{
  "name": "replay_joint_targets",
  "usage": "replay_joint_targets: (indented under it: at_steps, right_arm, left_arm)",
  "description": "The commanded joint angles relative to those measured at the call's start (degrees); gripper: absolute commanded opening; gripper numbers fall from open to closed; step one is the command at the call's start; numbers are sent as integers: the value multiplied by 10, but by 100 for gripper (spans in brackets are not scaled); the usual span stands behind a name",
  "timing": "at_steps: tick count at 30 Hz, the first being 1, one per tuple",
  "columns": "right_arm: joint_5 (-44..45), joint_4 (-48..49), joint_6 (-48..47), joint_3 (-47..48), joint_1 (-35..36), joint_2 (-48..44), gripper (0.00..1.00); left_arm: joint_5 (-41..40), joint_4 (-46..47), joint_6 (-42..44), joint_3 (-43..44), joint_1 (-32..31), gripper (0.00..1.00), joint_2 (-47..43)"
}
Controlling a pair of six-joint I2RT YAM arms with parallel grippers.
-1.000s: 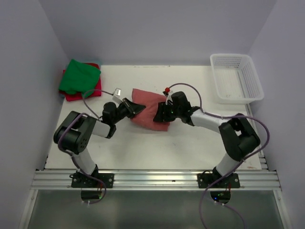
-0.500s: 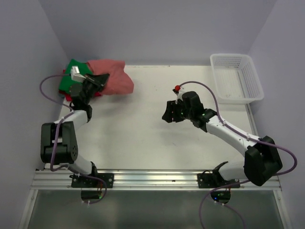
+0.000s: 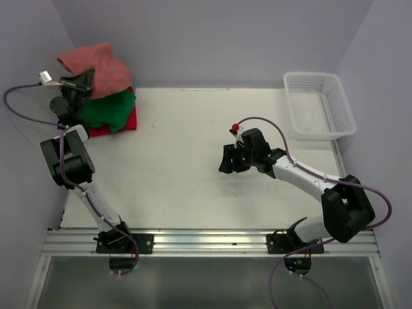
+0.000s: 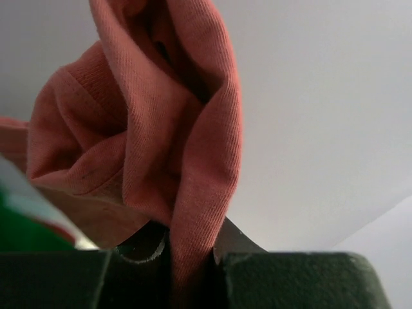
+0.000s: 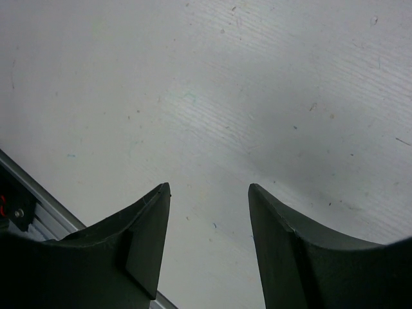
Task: Fold and stack the t-shirts
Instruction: Put the neatly folded tshirt into the corner of the board with the left arm
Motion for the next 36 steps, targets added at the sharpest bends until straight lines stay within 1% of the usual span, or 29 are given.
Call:
replay_joint_targets:
  at_steps: [1,2,3,6,8,10,15,16,17,18,19,21,22,24,25,26,27,28,29,30,31,32,33,34,36]
  right_arm:
    - [-22,4,0,5,0,-24,56]
    - [-22,6,1,4,0,-26,56]
    - [-25,6,2,3,0,-26,56]
    - [-36,10,5,4,1,-22,56]
    - [-37,7,2,5,1,-22,55]
    - [-36,8,0,1,2,-29,55]
    - [-34,21,0,-18,2,-31,56]
    - [-34,26,-1,-20,2,-29,56]
    - [-35,28,-1,-23,2,-24,56]
    - [-36,28,-2,-23,3,-20,56]
    - [-38,29,-3,-23,2,-18,56]
    - [-37,33,-5,-24,2,-14,57]
    - [-36,33,-7,-22,2,-14,57]
    - [-36,34,-8,-20,2,-13,58]
    - [-36,35,-8,-19,2,-12,58]
    - [-39,34,-8,-16,2,-10,58]
    - [-42,35,-8,-13,2,-6,59]
    - [-45,35,-7,-12,2,-4,59]
    - [-52,35,-5,-6,2,-1,59]
    - [-56,38,-4,-5,2,4,60]
    - [-60,43,-1,-5,2,7,60]
    - [-62,43,2,0,2,9,60]
    - [-67,44,2,2,1,12,60]
    - [-70,43,2,3,2,15,60]
    - [-77,49,5,0,2,12,61]
  left_arm:
    - [29,112,-108,-27,47,0,97]
    - [33,114,-111,-43,51,0,123]
    - [28,129,-108,-89,55,0,131]
    - [2,110,-77,-152,61,0,149]
    - [-15,95,-71,-169,61,0,157]
    - [-15,104,-77,-181,61,0,160]
    - [-6,97,-70,-174,61,0,126]
    - [-10,97,-70,-176,61,22,107]
    - [-13,94,-69,-179,61,38,93]
    - [-20,91,-68,-191,61,59,77]
    - [-37,88,-64,-199,61,100,38]
    - [-56,31,-37,-214,61,100,-10]
    - [-78,-46,-11,-215,61,100,-66]
    - [-113,-149,14,-212,59,100,-129]
    - [-152,-220,23,-201,58,100,-187]
    - [-163,-346,43,-173,56,100,-208]
    - [-169,-387,55,-161,55,100,-228]
    - [-175,-470,67,-150,54,100,-261]
    - [-175,-518,82,-125,52,100,-274]
    - [-173,-554,90,-118,50,100,-286]
    - [-176,-577,100,-117,48,100,-319]
    - [-184,-621,115,-126,46,100,-336]
    - [-188,-632,120,-136,43,100,-356]
    - [-188,-666,124,-148,43,100,-399]
    - [-189,-671,138,-195,44,100,-451]
